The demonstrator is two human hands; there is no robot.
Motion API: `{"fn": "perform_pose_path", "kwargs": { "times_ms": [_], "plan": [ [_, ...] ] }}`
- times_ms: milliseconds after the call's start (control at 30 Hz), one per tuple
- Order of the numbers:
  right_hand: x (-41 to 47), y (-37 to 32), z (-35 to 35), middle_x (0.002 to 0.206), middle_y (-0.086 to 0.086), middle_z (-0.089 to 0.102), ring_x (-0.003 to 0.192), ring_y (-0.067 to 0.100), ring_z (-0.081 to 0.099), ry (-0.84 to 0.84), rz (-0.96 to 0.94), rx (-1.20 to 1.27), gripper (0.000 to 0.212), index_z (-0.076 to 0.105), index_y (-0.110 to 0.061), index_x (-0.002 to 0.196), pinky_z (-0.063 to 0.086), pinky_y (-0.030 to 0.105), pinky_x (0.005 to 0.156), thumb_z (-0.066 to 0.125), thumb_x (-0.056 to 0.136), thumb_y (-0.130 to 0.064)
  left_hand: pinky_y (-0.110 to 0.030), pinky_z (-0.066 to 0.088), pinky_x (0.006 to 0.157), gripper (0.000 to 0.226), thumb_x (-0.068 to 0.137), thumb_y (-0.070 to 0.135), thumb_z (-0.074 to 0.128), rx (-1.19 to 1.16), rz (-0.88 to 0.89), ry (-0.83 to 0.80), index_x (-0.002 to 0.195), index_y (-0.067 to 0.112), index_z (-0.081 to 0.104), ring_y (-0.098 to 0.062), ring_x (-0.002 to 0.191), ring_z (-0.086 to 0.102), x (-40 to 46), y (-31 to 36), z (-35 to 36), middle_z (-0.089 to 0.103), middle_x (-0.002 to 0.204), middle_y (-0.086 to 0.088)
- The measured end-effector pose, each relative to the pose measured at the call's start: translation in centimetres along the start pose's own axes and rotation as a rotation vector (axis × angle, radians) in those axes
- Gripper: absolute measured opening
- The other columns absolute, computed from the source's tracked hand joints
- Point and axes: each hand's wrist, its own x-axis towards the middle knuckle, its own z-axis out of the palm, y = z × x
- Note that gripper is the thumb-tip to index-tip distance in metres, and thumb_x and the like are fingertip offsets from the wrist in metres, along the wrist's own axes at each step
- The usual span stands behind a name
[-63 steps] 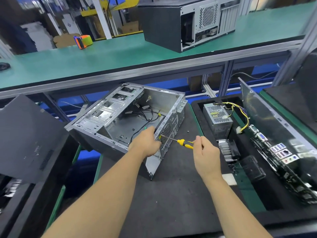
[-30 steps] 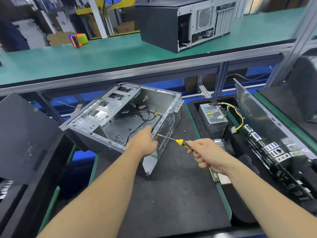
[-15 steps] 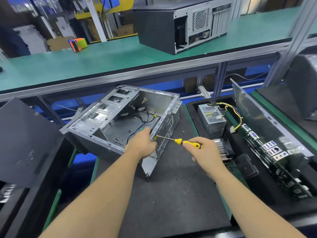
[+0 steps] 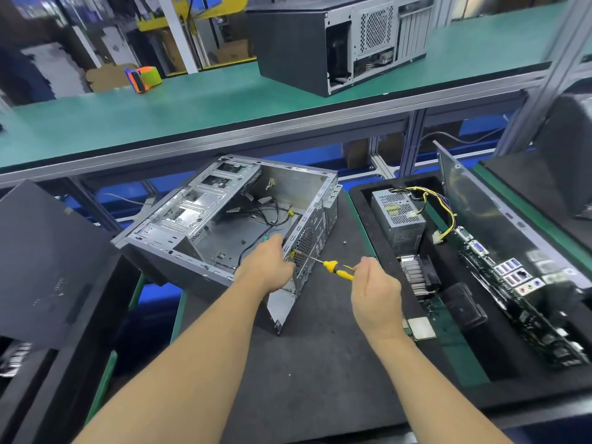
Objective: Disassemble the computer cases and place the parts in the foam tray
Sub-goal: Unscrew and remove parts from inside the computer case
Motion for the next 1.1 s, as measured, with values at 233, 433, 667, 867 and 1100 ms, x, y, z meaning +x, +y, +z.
{"fn": "perform_pose_path", "kwargs": {
  "times_ms": [233,433,667,867,1100],
  "plan": [
    [-0.1,-0.1,-0.3,0.074,-0.009,0.060,0.066,0.008,0.056,-0.026,0.264,0.316,0.008,0.049,-0.032,0.088,0.043,0.021,0.057,0.048,0.096,-0.033,-0.048,0.055,0.089,0.031,0.091,0.032,0.063,-0.011,0.013,0.007,0.118,0.021,0.051,-0.030,0.097,0.063,-0.1,0.1,-0.3,0.065,0.111,-0.004],
    [2.4,-1.4,-0.8,0.053,0.002,0.049,0.048,0.018,0.044,-0.056,0.981,0.769,0.040,0.064,-0.010,0.081,0.042,0.029,0.045,0.058,0.098,-0.045,-0.047,0.056,0.087,0.029,0.091,0.033,0.063,-0.011,0.005,0.016,0.117,0.024,0.052,-0.027,0.092,0.065,-0.2,0.1,-0.2,0.066,0.106,-0.001],
    [2.0,-0.3,-2.1,0.051,-0.003,0.031,0.042,0.014,0.021,-0.351,1.048,0.481,0.053,0.054,-0.007,0.081,0.019,0.019,0.042,0.035,0.104,-0.051,-0.048,0.056,0.087,0.030,0.092,0.034,0.061,0.010,-0.013,0.008,0.117,0.025,0.049,-0.028,0.093,0.064,0.0,0.1,0.0,0.065,0.109,-0.001],
    [0.5,-0.5,-2.3,0.060,-0.004,0.037,0.049,0.013,0.032,-0.321,0.650,0.525,0.027,0.047,-0.011,0.089,0.031,0.029,0.047,0.043,0.106,-0.031,-0.048,0.055,0.088,0.028,0.093,0.034,0.062,0.018,-0.008,0.016,0.115,0.024,0.049,-0.029,0.095,0.063,0.1,-0.1,0.1,0.064,0.110,-0.002],
    [1.7,-0.2,-3.9,0.082,-0.012,0.053,0.070,0.005,0.048,-0.446,0.014,0.249,0.025,0.047,-0.021,0.091,0.034,0.013,0.064,0.051,0.097,0.002,-0.045,0.055,0.087,0.027,0.093,0.033,0.064,-0.012,0.010,0.023,0.114,0.025,0.050,-0.028,0.096,0.062,0.1,-0.1,0.0,0.064,0.111,0.000]
  ]
}}
